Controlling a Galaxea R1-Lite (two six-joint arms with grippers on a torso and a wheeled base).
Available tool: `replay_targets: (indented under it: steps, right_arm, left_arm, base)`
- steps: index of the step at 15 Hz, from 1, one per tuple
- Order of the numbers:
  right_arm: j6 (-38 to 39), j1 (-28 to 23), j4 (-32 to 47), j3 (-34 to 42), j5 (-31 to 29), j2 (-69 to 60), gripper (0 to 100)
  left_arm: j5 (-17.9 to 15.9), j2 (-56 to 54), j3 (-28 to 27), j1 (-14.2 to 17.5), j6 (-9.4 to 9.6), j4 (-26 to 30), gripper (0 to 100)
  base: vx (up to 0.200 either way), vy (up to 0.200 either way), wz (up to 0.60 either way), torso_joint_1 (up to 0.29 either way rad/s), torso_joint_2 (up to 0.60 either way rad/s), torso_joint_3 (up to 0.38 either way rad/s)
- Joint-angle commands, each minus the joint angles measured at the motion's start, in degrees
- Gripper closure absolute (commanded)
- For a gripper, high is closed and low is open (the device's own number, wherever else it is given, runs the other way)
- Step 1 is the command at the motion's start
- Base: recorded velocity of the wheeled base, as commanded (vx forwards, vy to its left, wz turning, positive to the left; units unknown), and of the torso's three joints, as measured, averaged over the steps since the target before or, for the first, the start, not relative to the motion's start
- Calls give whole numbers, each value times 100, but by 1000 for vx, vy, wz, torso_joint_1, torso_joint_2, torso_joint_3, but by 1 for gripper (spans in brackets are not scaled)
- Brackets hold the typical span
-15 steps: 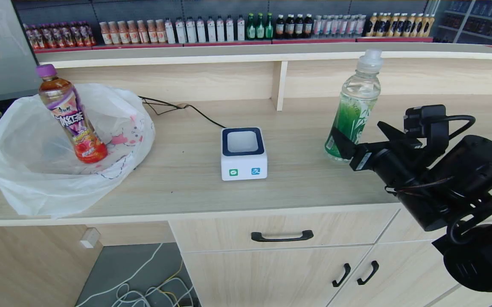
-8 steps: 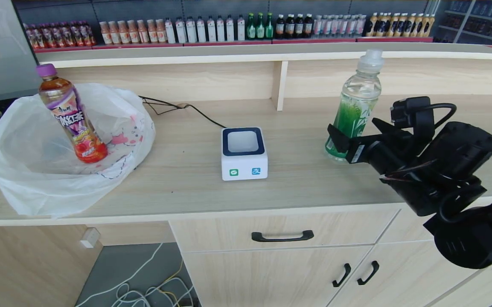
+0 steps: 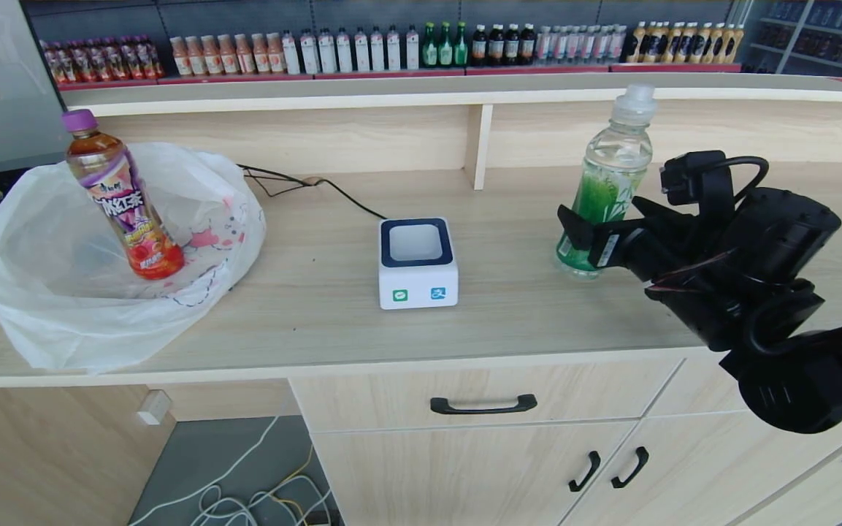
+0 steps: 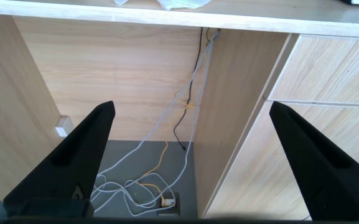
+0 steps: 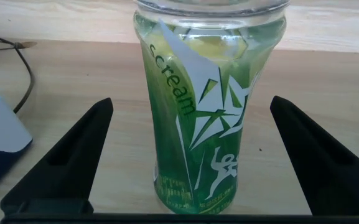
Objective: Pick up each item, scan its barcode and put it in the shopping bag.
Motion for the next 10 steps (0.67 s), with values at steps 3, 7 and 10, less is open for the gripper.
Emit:
replay_targets:
  steps: [3,7,10]
  right_arm:
    - [16,-1,359,-253,250,20,0]
    - [25,-36,807,-772,267,134,0]
    - [192,-89,983,-1097,267,231,0]
  left_arm:
    - [0,1,0,1,-1,-1,0]
    - [0,1,0,1,-1,-1,0]
    - [0,1,0,1,-1,-1,0]
  base:
    - [0,0,0,0,0,0]
    - [0,0,0,0,0,0]
    - [0,0,0,0,0,0]
